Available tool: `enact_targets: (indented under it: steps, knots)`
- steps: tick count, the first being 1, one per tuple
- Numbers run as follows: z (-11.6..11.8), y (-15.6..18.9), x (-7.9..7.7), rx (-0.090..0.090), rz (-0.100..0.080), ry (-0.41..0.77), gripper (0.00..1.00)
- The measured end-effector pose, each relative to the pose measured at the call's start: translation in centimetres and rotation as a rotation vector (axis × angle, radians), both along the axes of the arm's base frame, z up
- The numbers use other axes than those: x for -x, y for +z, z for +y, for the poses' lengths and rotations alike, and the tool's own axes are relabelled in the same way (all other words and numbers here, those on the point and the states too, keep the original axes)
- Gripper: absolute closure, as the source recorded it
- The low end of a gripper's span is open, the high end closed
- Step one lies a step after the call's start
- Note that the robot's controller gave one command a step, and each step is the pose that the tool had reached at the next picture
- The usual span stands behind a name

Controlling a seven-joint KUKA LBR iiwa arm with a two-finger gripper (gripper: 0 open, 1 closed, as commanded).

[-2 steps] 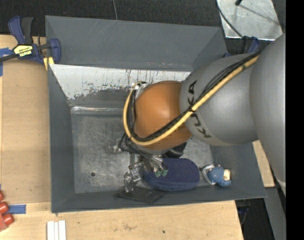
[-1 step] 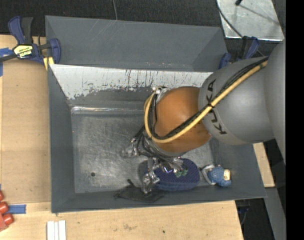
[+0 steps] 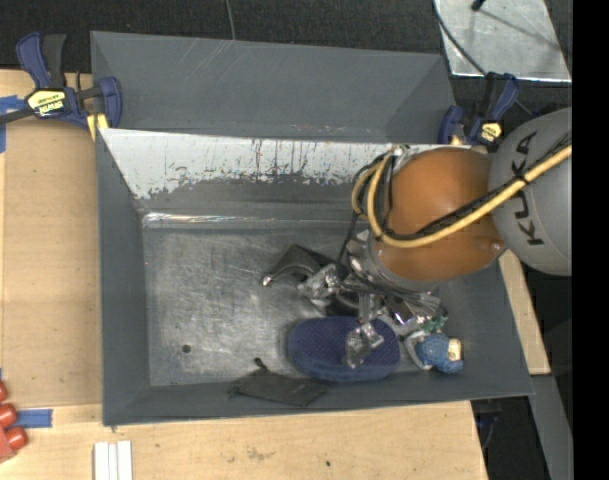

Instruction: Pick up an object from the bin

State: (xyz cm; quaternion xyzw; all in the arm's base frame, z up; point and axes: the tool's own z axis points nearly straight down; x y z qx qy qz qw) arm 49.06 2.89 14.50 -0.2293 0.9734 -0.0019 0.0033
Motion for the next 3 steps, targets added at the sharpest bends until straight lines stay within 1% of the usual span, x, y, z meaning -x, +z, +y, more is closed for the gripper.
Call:
enact_targets:
  steps: [1,2,3]
  knots:
    - [1.2,-7.1,-3.2,0.000,0.012,0.013,0.00]
    - [1.2,-6.7,-3.3,-0.001,0.006,0.011,1.00]
    - [2.6,7.3,-3.9,-0.004,-0.005,-0.010,1.00]
